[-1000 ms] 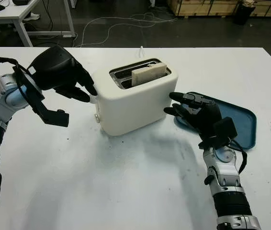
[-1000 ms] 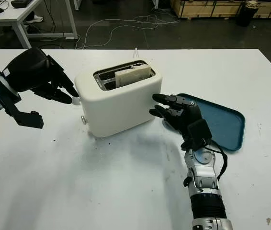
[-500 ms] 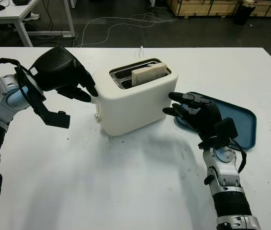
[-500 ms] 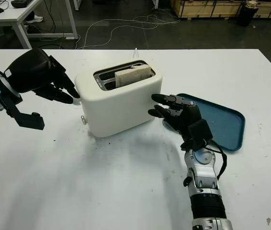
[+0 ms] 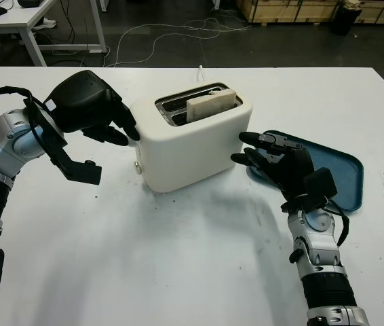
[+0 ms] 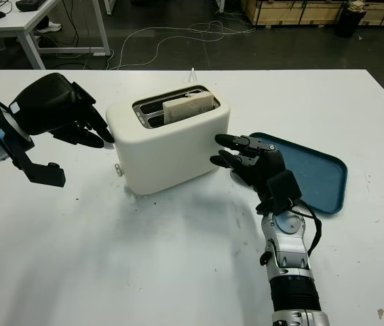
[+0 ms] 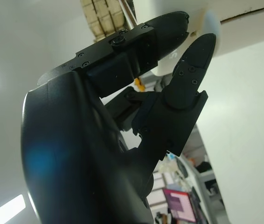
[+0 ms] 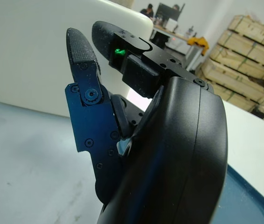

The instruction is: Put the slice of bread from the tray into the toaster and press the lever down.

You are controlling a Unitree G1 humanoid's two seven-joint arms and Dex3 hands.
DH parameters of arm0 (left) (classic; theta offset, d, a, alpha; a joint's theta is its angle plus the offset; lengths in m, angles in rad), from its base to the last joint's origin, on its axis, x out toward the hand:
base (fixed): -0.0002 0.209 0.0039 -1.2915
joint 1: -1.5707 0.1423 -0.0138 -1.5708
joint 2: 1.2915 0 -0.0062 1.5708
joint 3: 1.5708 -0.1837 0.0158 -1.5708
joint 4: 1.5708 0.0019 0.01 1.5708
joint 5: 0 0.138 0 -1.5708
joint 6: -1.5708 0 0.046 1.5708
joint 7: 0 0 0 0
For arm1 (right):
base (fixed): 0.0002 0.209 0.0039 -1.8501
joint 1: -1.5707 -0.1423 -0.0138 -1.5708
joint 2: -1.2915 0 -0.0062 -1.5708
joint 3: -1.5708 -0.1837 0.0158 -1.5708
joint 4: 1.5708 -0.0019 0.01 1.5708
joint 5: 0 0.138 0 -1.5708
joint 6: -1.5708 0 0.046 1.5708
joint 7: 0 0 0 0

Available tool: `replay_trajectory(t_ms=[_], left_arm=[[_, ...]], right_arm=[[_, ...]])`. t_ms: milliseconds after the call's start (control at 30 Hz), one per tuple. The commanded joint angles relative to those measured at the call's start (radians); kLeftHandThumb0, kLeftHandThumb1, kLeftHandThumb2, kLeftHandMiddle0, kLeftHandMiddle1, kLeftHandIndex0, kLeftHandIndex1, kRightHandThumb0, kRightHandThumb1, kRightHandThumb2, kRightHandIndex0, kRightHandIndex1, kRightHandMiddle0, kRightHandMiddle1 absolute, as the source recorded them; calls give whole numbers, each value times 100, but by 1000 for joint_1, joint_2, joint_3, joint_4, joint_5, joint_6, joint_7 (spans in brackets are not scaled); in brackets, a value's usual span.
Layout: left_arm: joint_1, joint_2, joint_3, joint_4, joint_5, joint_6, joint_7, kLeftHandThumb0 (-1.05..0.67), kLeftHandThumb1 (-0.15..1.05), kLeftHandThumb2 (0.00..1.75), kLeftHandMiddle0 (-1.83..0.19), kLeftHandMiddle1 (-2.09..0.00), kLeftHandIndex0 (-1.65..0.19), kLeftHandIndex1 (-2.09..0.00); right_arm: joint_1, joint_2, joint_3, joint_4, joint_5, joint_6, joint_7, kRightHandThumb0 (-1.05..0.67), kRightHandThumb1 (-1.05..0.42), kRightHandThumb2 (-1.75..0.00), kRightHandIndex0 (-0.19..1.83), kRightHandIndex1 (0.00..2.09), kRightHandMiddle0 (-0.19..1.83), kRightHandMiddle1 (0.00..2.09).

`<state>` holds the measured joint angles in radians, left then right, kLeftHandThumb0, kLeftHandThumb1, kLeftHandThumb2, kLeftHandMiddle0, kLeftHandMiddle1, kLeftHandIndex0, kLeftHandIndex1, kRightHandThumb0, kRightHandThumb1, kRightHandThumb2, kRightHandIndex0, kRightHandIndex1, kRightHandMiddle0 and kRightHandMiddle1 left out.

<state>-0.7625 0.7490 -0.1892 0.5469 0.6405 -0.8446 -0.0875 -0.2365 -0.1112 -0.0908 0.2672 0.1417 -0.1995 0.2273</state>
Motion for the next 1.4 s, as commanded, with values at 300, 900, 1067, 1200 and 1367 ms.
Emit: replay_trajectory(t_ms=[300,900,1067,1200,1367], left_arm=[[3,10,-21,40,21,39,15,-26,68,1,-111,-115,-138,0],[25,-2,-19,43,12,51,23,-17,70,1,-106,-121,-134,0],[33,-1,-18,26,7,57,18,-17,71,1,-105,-120,-134,0],[41,-2,-17,7,0,59,11,-17,71,0,-106,-115,-135,0],[59,-7,-15,-34,-13,63,6,-18,69,0,-109,-113,-138,-2]], right_arm=[[10,8,-4,-7,14,-23,11,-52,-92,-1,126,1,113,0],[17,10,-6,-11,8,-20,13,-54,-92,-2,126,1,112,0],[17,12,-8,-9,15,-17,17,-54,-92,-2,126,0,112,0],[17,15,-11,-7,20,-16,17,-53,-92,-1,126,0,112,0],[17,13,-11,-4,16,-22,19,-53,-92,-1,126,0,112,0]])
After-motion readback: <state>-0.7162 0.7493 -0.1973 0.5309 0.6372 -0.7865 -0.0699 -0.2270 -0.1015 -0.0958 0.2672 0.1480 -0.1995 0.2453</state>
